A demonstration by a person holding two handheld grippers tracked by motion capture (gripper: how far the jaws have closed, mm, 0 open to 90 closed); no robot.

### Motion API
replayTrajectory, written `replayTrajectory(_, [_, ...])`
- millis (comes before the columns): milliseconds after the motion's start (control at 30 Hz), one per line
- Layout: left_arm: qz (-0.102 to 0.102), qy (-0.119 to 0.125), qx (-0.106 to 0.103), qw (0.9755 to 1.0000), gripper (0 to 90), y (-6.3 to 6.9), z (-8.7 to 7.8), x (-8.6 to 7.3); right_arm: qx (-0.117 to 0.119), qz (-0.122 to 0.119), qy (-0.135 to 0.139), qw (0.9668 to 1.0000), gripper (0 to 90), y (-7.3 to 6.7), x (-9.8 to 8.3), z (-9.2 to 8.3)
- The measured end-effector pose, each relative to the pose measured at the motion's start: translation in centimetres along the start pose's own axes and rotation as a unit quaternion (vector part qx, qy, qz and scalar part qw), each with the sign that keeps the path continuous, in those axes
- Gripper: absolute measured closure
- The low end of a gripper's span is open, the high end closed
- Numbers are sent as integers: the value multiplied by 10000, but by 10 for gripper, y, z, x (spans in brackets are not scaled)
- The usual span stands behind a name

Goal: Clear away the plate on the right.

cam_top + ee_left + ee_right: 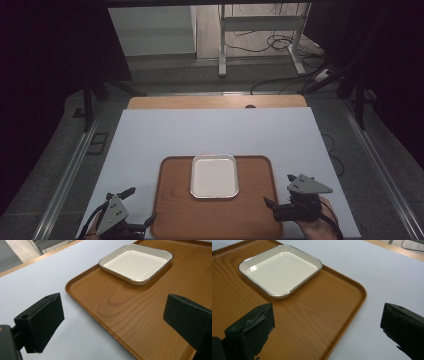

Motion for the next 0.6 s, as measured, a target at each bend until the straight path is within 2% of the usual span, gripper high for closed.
replayTrajectory(200, [-8,7,6,10000,29,0,0,0,-98,28,17,9999,0,4,-3,-6])
replayTrajectory(600, [-61,27,13,10000,29,-1,0,0,-291,232,98,9993,0,15,-15,-25])
Point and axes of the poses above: each handheld gripper's, and its own axes: z roughly forward along the jaws, x roughly out of its top, y roughly to its right, the point moved 6 cm from there along z, roughly forward along the jaws, and after that the axes turned 8 degrees about y, right-handed, at the moved point
